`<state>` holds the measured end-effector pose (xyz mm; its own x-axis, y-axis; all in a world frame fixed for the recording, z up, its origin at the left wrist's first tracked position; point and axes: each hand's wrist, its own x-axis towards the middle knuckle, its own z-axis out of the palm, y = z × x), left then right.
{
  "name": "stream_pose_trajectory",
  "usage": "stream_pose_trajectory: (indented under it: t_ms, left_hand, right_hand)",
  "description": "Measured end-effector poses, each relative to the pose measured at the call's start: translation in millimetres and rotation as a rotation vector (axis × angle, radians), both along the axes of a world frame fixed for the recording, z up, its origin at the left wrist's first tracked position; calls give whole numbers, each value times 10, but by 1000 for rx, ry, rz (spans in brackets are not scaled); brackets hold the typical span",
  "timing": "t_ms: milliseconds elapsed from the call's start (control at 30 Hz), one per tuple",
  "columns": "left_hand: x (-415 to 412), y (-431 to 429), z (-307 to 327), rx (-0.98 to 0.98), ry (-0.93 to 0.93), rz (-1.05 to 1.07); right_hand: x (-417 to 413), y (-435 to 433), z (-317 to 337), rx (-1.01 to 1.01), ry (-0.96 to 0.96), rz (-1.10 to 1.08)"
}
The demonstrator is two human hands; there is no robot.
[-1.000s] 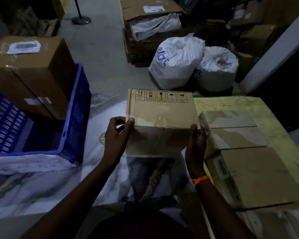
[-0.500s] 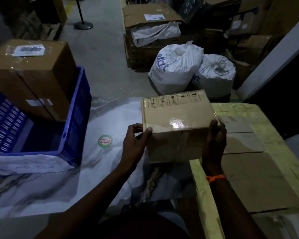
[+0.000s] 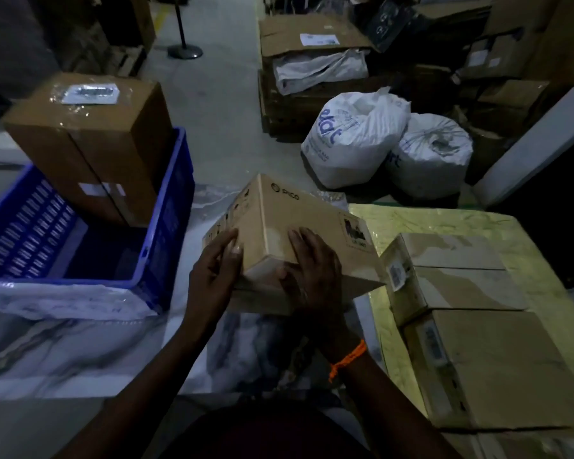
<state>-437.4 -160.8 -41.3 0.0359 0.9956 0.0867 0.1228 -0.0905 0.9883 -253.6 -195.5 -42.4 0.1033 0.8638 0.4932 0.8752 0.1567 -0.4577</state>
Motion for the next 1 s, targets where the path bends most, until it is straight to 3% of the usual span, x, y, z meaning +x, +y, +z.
stream_pose_trajectory:
  t_ms: [167, 400, 533, 1000]
  left_hand:
    - [-109, -10, 85, -31, -26, 16]
    - [-431, 57, -7, -49, 14, -15]
    - [-503, 71, -151, -43, 187, 7]
    - [-630, 222, -370, -180, 262, -137]
  right_hand:
    - [55, -11, -72, -98, 76, 20]
    - [718, -3, -308, -320, 141, -323]
    - [816, -62, -268, -319, 387, -213]
    - [884, -9, -276, -342, 501, -152]
